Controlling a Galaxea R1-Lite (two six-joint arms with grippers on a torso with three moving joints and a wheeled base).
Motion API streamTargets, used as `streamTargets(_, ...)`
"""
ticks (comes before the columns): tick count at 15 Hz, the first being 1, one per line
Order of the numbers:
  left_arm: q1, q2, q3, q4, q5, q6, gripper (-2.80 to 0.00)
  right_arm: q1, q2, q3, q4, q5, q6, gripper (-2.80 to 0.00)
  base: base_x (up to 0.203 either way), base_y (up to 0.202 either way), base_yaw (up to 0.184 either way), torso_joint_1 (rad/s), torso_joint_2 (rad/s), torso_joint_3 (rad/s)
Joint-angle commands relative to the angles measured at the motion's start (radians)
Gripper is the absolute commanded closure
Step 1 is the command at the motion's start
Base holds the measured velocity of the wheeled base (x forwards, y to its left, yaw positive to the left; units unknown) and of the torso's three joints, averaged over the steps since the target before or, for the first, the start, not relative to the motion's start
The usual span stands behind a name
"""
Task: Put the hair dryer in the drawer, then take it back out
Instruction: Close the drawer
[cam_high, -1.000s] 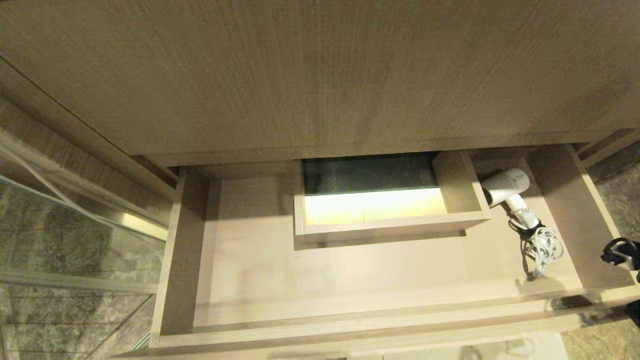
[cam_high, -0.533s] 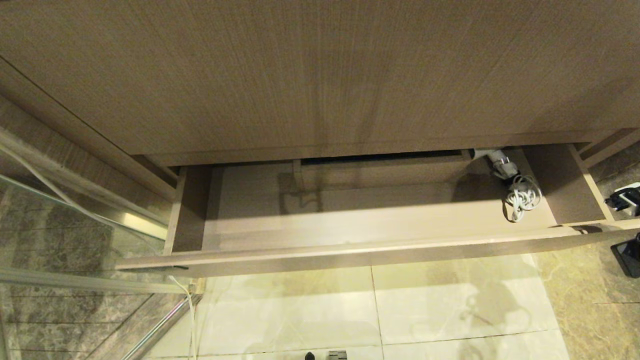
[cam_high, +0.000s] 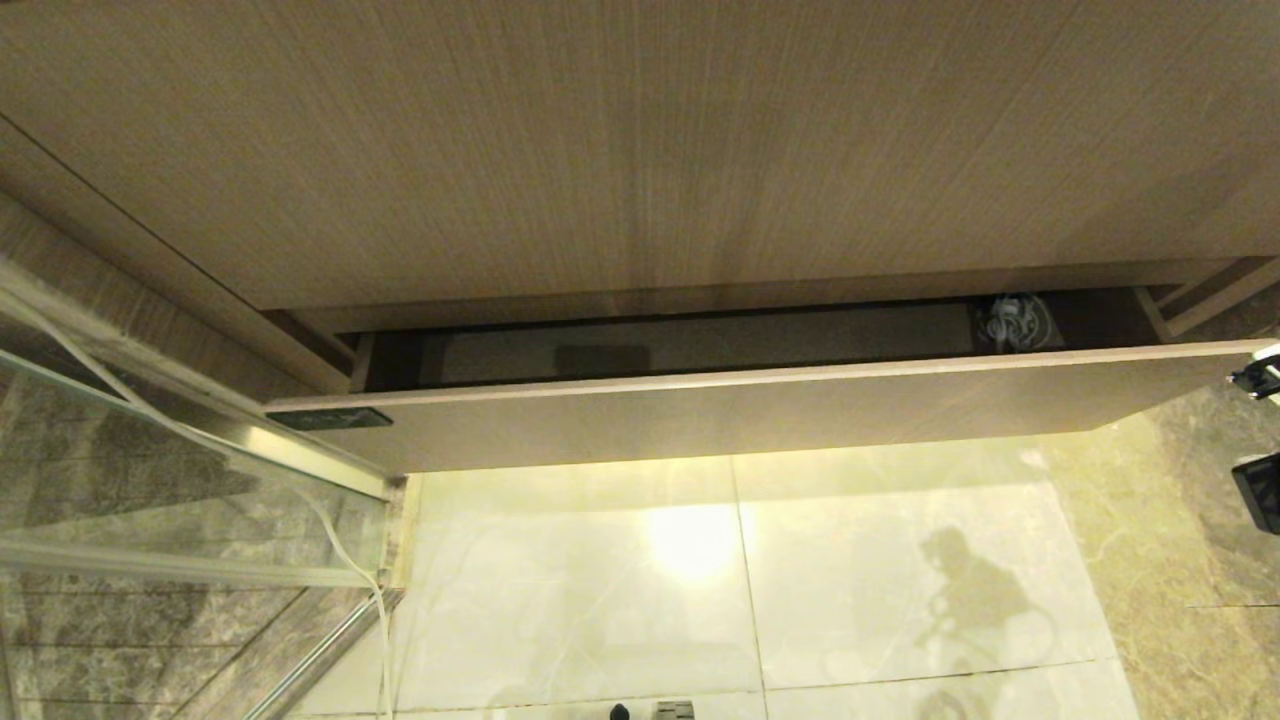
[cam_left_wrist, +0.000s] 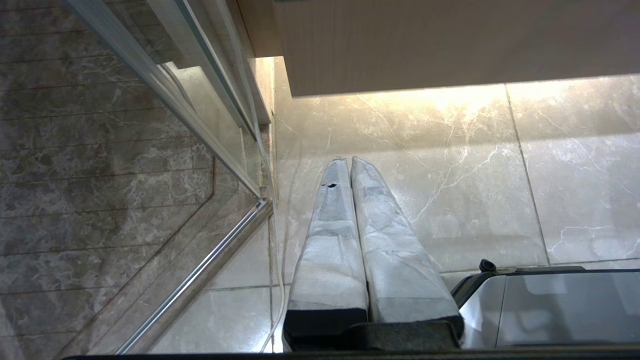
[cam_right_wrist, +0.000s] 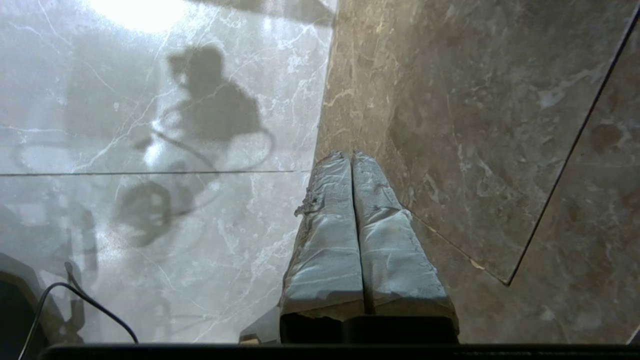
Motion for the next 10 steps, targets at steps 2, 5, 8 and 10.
streamTargets(2,0.0,0.0,0.0,0.0,0.0,0.0,0.0,0.014,0.017,-0.012,-0.004,0.001,-0.005,0.0,0.0,0.0,0.0,0.0,0.0,0.0)
streamTargets(5,0.0,0.0,0.0,0.0,0.0,0.0,0.0,0.042,0.096,-0.046,-0.116,0.001,-0.004,0.0,0.0,0.0,0.0,0.0,0.0,0.0)
streamTargets(8,0.0,0.0,0.0,0.0,0.0,0.0,0.0,0.073,0.211,-0.058,-0.309,0.001,-0.005,0.0,0.0,0.0,0.0,0.0,0.0,0.0)
streamTargets(10,0.0,0.0,0.0,0.0,0.0,0.0,0.0,0.092,0.279,-0.083,-0.402,0.0,-0.005,0.0,0.0,0.0,0.0,0.0,0.0,0.0)
